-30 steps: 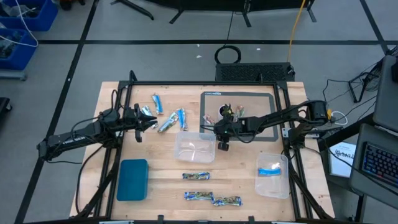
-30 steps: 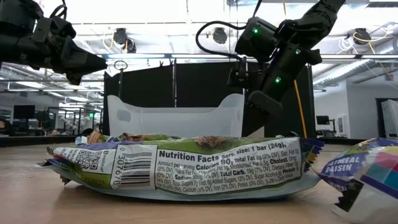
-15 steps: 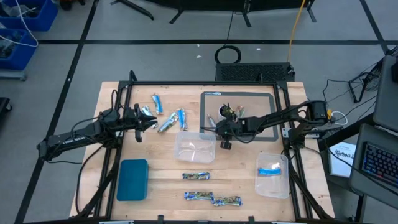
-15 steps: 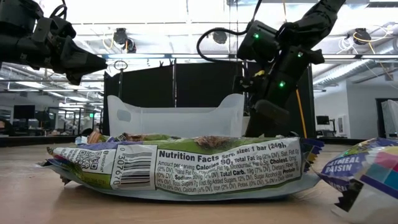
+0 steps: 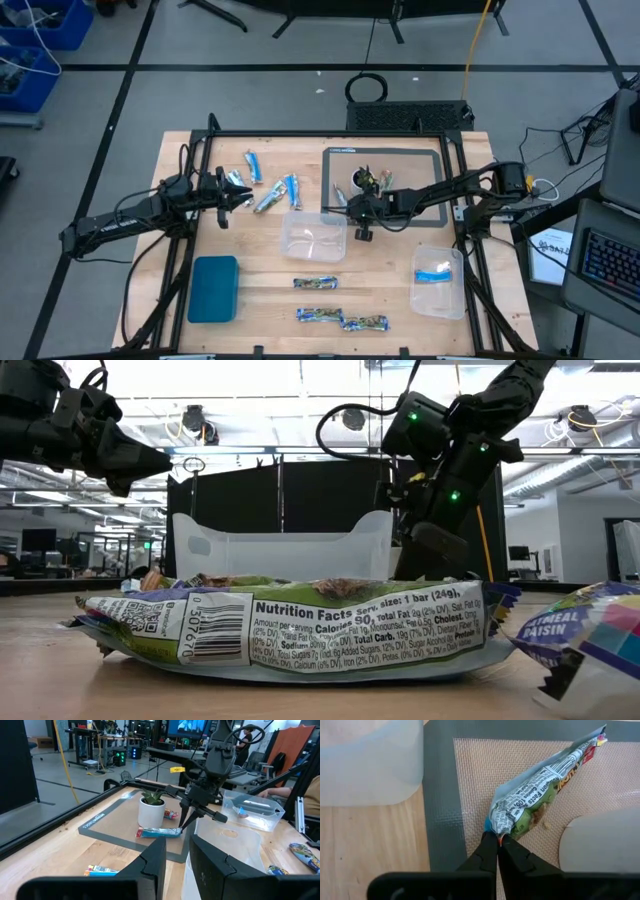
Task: Pick and place Granola Bars by type
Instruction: Put the red granola bar into the right transparent bin
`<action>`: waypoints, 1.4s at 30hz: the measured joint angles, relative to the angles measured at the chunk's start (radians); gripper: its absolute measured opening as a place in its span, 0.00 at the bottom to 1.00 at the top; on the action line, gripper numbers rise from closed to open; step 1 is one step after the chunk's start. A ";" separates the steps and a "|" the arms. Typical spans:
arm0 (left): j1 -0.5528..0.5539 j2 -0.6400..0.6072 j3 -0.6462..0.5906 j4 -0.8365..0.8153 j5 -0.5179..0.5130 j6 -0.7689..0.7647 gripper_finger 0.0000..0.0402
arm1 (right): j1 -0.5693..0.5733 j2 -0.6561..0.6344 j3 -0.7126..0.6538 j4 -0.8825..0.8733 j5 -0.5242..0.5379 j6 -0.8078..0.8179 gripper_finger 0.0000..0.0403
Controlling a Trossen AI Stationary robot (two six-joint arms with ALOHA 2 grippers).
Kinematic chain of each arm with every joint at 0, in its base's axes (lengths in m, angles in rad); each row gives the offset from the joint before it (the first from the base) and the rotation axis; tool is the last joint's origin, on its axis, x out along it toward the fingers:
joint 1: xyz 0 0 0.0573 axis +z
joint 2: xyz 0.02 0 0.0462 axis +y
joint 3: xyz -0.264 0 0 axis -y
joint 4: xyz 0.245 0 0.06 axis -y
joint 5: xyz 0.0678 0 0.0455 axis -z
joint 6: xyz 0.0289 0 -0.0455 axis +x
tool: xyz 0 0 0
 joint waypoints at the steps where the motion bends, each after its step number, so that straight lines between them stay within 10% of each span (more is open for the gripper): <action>1: 0.000 0.000 0.000 0.000 0.000 0.000 0.23 | 0.001 0.000 0.000 0.000 0.001 -0.003 0.00; 27: 0.000 0.000 0.000 0.000 0.000 0.000 0.23 | 0.022 -0.245 -0.002 -0.004 0.003 -0.061 0.00; 42: 0.000 0.000 0.000 0.000 0.000 0.000 0.23 | -0.122 -0.245 -0.001 0.247 -0.410 -0.121 0.00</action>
